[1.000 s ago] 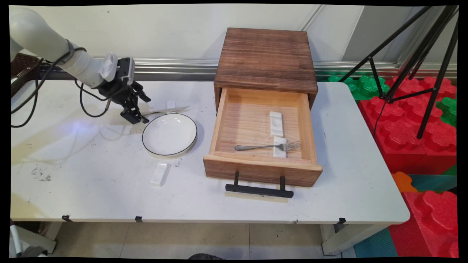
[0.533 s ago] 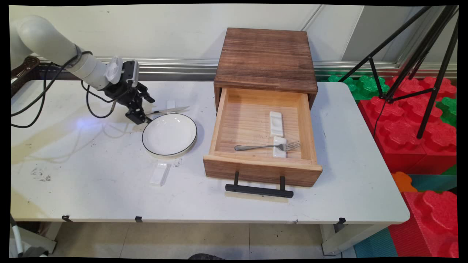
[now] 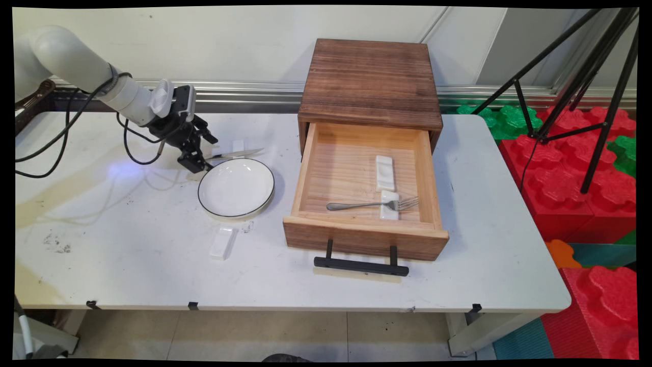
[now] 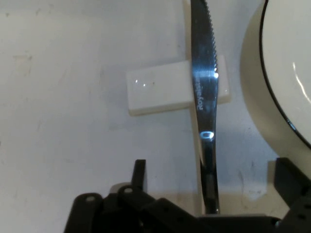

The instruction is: Pick up the knife from the left of the white plate

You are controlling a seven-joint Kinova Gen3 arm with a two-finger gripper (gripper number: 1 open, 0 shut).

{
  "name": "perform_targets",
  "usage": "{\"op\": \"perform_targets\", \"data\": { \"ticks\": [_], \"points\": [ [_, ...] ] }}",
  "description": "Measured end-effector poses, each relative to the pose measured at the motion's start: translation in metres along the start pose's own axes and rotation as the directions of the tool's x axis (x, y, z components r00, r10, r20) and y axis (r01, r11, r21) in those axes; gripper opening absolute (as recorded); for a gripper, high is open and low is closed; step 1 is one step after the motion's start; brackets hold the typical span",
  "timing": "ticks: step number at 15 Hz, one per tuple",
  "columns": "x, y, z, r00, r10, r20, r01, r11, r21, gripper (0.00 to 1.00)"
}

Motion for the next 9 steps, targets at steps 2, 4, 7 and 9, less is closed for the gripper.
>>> {"op": "perform_targets", "data": {
  "ticks": [2,4,7,9],
  "points": [
    [-0.0020,-0.0009,0.0011,1.000,-0.001,0.003,0.001,1.000,-0.002,1.00],
    [-0.0038,-0.0016,0.0020,1.000,-0.003,0.005,0.003,1.000,-0.004,0.00],
    [-0.0071,-0.0019,0.0026,1.000,-0.006,0.010,0.006,1.000,-0.007,0.00],
    [-0.0093,-0.0025,0.0027,1.000,-0.007,0.014,0.007,1.000,-0.008,0.00]
  ]
}}
